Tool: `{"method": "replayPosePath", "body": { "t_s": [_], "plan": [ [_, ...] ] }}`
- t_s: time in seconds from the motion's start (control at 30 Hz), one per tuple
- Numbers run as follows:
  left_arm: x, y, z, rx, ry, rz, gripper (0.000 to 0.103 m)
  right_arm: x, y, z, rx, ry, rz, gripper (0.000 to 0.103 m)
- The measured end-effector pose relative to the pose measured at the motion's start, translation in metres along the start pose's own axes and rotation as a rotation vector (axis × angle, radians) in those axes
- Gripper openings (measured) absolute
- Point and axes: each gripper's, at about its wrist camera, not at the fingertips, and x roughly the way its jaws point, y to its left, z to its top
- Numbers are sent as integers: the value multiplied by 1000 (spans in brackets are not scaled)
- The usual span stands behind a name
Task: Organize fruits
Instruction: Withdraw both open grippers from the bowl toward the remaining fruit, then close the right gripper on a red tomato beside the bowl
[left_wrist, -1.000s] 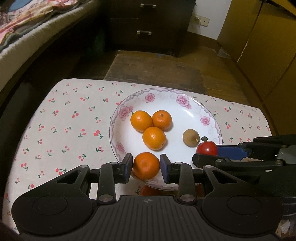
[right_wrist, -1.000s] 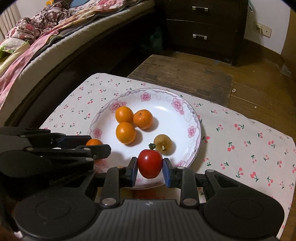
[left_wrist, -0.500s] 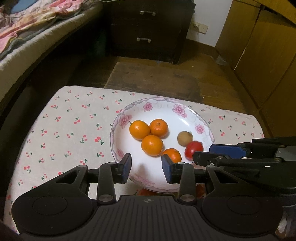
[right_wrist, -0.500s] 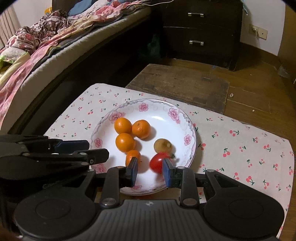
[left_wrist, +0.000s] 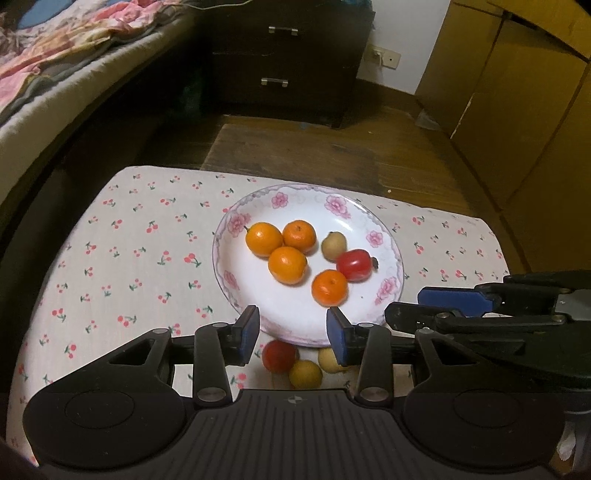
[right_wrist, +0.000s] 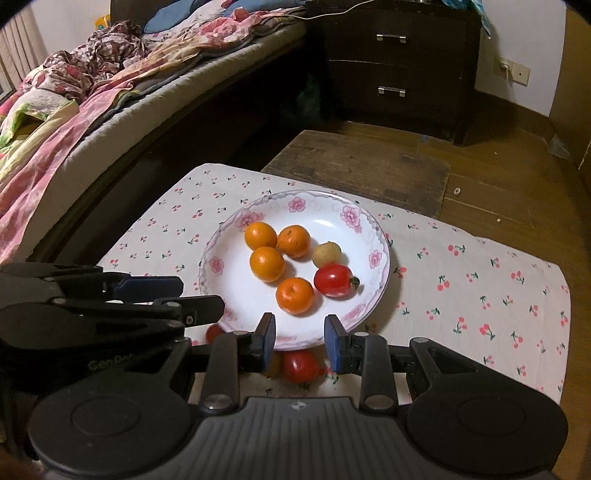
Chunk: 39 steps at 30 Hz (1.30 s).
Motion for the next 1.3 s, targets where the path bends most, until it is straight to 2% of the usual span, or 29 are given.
{"method": "replayPosePath", "body": {
  "t_s": [0.5,0.9,1.07,1.3],
  "plan": [
    [-14,3,-24,0,15,-14,53,-14,7,-25,11,24,7,30],
    [0,13,-26,-24,55,-17,53,18,-5,-29,21,98,-18,30],
    [3,18,-25,-46,66,-25,57,31,-5,-28,24,125,-2,30],
    [9,23,-26,-70,91,-35,58,51,-4,-24,4,135,-3,30]
  ]
}}
